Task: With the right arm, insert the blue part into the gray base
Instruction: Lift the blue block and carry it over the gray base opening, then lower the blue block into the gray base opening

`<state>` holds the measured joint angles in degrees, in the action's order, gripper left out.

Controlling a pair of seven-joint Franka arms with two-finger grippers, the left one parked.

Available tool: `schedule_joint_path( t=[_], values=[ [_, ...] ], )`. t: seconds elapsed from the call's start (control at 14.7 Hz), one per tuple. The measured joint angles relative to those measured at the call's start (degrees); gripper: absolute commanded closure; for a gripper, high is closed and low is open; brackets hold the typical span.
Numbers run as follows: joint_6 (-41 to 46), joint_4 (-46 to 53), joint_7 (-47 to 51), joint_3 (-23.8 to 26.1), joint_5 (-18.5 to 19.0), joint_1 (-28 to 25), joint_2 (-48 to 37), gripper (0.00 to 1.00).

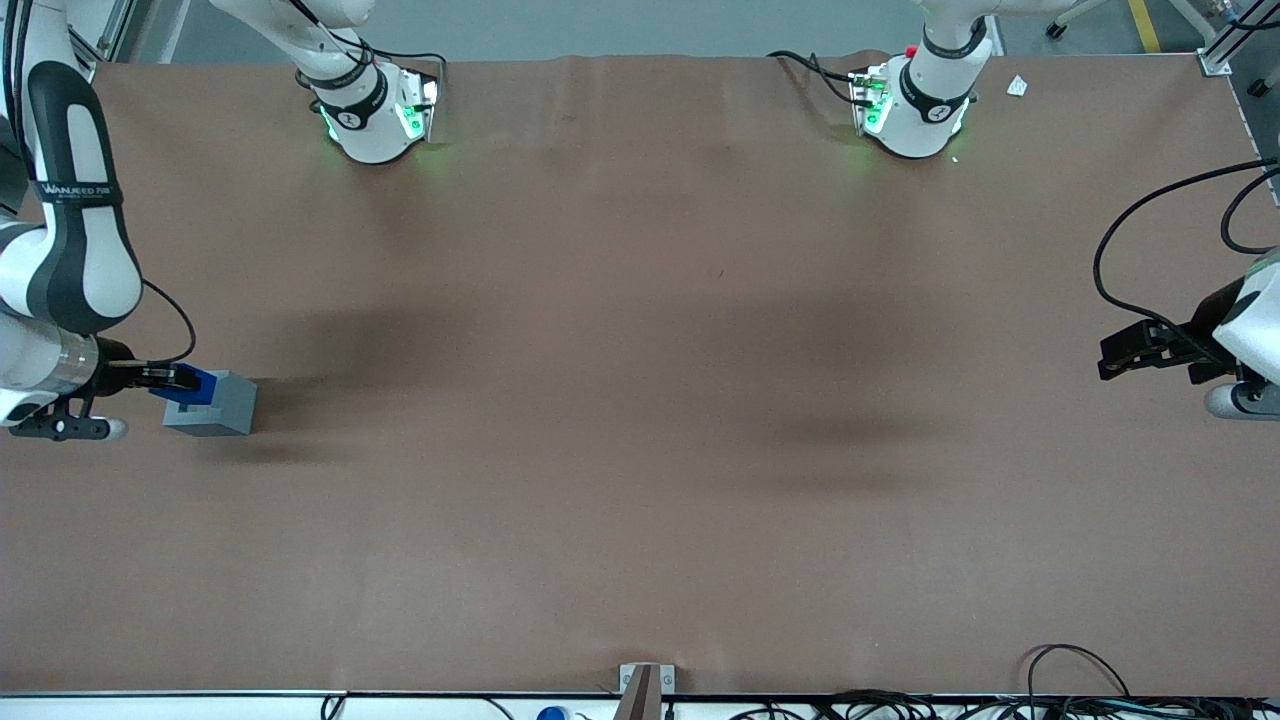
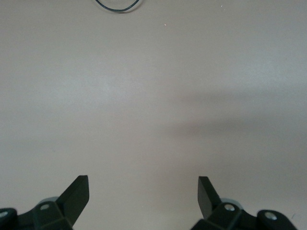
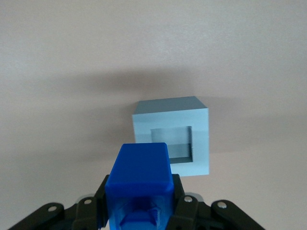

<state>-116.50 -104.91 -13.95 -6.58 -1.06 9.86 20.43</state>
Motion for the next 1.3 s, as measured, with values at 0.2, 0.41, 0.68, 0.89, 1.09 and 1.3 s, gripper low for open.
schedule_joint_path(
  t=[0.2,0.41,0.68,0.89,1.09,1.3],
  values=[
    [-1.8,0.0,-1.4,0.0,0.0,1.1,1.3,0.95],
    [-3.5,0.0,-3.0,0.0,0.0,1.7,2.8,0.95],
    [-3.8,0.0,-3.4,0.0,0.0,1.7,3.3,0.95],
    [-3.8,0.0,-3.4,0.0,0.0,1.7,3.3,0.95],
    [-3.8,0.0,-3.4,0.0,0.0,1.8,3.4,0.95],
    [-3.9,0.0,-3.4,0.0,0.0,2.0,3.6,0.95]
  ],
)
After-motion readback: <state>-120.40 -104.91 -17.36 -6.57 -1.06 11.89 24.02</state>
